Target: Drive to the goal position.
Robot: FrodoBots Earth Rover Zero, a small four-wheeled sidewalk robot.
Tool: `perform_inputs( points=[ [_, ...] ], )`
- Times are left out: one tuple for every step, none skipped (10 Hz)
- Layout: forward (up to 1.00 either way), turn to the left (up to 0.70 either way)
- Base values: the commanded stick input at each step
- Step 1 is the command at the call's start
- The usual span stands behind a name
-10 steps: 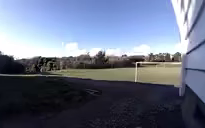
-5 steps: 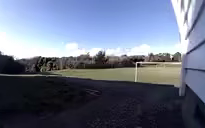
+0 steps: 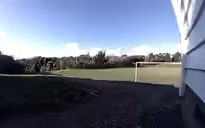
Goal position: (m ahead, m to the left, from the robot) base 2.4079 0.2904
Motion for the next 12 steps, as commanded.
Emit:
perform_inputs(
  points=[
    [0.04,0.00],
    [0.04,0.00],
    [0.04,0.00],
    [0.03,0.00],
    [0.01,0.00],
    [0.02,0.00],
    [0.04,0.00],
    [0.04,0.00],
    [0.04,0.00],
    [0.04,0.00],
    [0.04,0.00],
    [0.04,0.00]
  ],
)
